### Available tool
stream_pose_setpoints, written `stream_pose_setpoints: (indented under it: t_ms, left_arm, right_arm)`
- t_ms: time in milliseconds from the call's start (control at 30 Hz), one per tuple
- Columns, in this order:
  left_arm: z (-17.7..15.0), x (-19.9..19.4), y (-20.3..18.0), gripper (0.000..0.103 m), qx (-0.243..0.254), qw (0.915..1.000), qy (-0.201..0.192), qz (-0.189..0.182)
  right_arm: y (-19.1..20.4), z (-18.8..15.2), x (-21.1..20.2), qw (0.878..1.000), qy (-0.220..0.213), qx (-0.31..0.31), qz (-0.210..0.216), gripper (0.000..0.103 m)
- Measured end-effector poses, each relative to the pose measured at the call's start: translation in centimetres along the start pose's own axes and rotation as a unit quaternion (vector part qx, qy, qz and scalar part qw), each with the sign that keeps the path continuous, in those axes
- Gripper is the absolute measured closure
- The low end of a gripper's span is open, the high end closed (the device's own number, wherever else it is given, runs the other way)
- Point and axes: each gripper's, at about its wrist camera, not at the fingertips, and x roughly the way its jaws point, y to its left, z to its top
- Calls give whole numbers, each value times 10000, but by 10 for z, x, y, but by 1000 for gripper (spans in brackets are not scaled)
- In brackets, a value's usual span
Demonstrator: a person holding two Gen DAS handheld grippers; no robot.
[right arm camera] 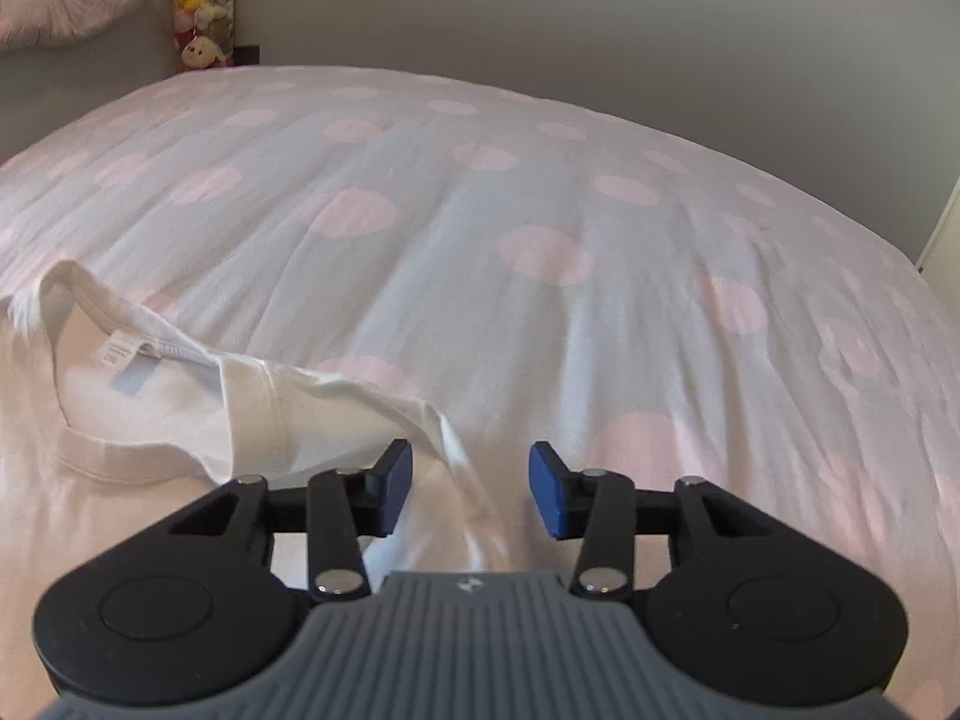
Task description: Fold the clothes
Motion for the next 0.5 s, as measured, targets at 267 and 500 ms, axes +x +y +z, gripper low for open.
stream_pose_setpoints:
  t_ms: [267, 500]
  left_arm:
    - [-86, -107, -2, 60, -322, 9995, -16, 77]
    - [-176, -172, -15, 60, -621, 9977, 282, -11]
  right_arm:
    - [-32, -78, -108, 9963, 209, 795, 249, 57]
    - [-33, -174, -210, 9906, 534, 1223, 286, 57]
